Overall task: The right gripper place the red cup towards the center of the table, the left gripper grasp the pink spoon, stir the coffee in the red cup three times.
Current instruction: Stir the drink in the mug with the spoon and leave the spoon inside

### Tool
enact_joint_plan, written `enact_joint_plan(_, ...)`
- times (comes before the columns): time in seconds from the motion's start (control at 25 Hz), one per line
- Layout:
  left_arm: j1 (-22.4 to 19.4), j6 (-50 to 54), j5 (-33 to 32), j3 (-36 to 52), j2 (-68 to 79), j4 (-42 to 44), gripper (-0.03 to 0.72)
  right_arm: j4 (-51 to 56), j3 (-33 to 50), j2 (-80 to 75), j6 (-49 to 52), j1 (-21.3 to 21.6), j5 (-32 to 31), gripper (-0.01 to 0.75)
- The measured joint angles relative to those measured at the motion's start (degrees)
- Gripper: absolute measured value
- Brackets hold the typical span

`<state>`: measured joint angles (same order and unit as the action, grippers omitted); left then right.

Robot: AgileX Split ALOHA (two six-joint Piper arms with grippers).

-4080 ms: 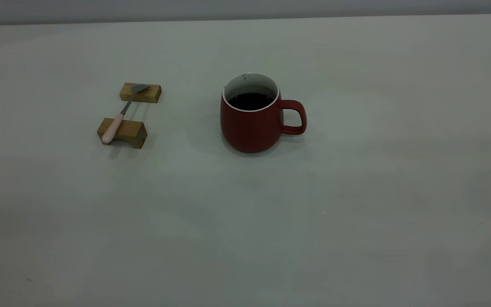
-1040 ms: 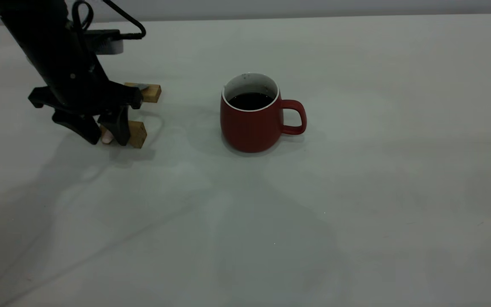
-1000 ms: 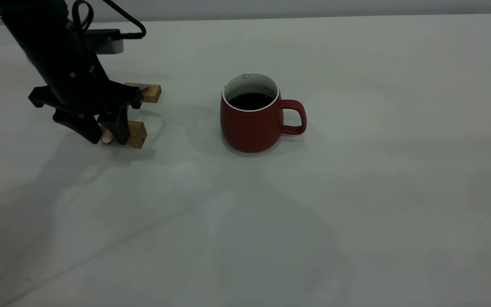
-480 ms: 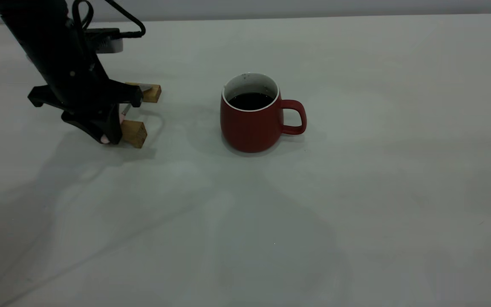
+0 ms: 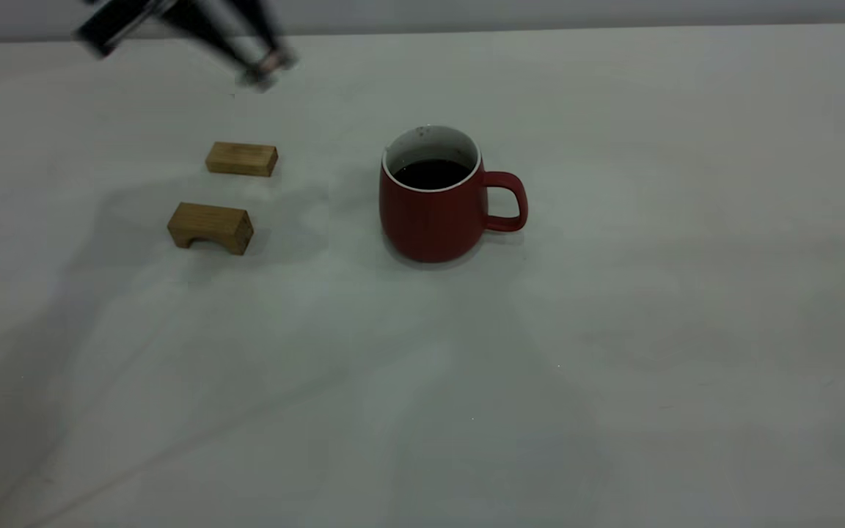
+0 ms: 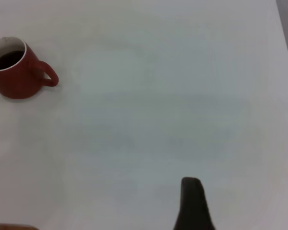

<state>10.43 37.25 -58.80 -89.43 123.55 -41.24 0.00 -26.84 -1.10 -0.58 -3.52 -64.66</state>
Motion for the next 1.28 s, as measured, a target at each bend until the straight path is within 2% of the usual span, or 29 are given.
enact_joint_plan(0.16, 0.0, 7.7, -2.8, -0.1, 0.0, -21.2, 0.176, 0.0, 0.0, 0.0, 0.0, 0.0, 0.0, 0.587)
enact_joint_plan(0.24, 0.5, 8.6, -3.5, -0.2, 0.0, -27.9, 0.176, 0.0, 0.0, 0.0, 0.0, 0.0, 0.0, 0.587)
enact_joint_plan(0.32, 1.4, 10.1, -3.6, -0.2, 0.0, -31.1, 0.176, 0.0, 0.0, 0.0, 0.0, 0.0, 0.0, 0.587)
enact_joint_plan(0.56, 4.3, 17.7, -3.7, -0.2, 1.8, -33.6, 0.176, 0.0, 0.0, 0.0, 0.0, 0.0, 0.0, 0.587)
enact_joint_plan(0.84, 4.7, 19.4, -2.7, -0.2, 7.1, -33.2, 0.176, 0.0, 0.0, 0.0, 0.0, 0.0, 0.0, 0.587)
enact_joint_plan(1.12, 4.7, 19.5, 2.6, -0.3, 13.6, -33.1, 0.176, 0.0, 0.0, 0.0, 0.0, 0.0, 0.0, 0.587)
enact_joint_plan(1.28, 4.7, 14.1, 7.7, -0.3, 16.0, -33.3, 0.176, 0.0, 0.0, 0.0, 0.0, 0.0, 0.0, 0.587)
